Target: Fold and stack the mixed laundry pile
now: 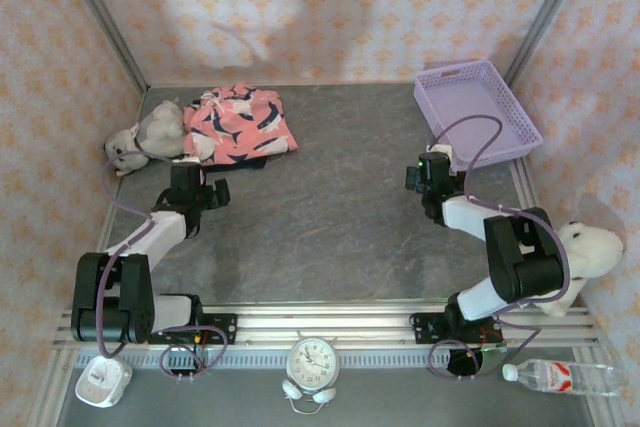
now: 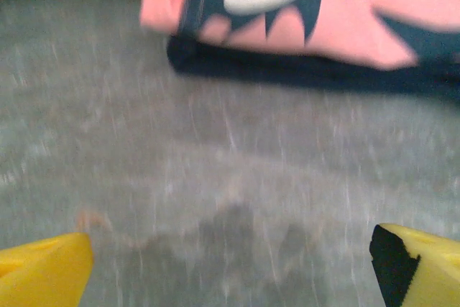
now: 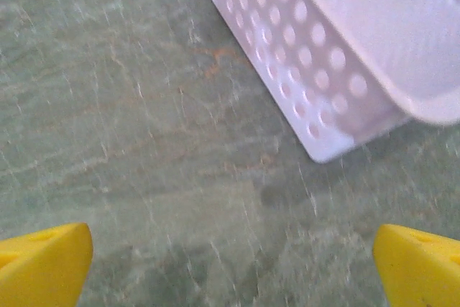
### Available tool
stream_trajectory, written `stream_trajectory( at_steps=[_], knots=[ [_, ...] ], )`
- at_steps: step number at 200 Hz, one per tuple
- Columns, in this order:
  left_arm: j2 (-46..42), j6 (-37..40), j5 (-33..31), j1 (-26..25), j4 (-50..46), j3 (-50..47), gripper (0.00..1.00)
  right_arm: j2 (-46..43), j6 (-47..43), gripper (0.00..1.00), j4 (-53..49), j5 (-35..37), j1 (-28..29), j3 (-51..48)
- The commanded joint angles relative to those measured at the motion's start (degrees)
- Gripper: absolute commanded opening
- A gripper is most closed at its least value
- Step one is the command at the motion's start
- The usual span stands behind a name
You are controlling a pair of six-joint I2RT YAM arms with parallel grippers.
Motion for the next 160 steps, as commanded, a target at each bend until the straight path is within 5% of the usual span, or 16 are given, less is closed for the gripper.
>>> stream_trajectory(
  at_steps=[1,38,63,75,84,94,160],
  knots=[
    [4.36,2.60,-5.84,-0.74,22.33,-1.30,1.00,0.81,-3.16,1.00,15.13,1.47,-1.83,-3.08],
    [10.71,6.72,-12.74,-7.25,28.25,-1.06,1.00,-0.93,4.30,1.00,17.93,-9.22,-10.59,-6.37],
    [13.31,6.90,-18.53,-8.63,49.04,-10.70,1.00,1.39,4.27,1.00,32.33,-11.52,-11.26,-12.99],
    [11.33,5.33,-18.38,-8.54,38.03,-6.91,1.00,0.02,4.63,0.99,28.21,-10.88,-11.31,-11.93],
    [13.01,5.84,-18.15,-7.86,43.94,-8.31,1.00,0.69,4.37,0.99,29.49,-10.92,-11.26,-12.20],
    [11.60,4.78,-17.29,-7.60,38.26,-6.80,1.00,0.45,4.33,0.99,29.49,-11.08,-11.30,-12.26],
    [12.04,5.07,-17.02,-7.42,39.96,-7.18,1.00,0.44,2.84,0.99,27.58,-13.47,-11.03,-11.27]
  ],
)
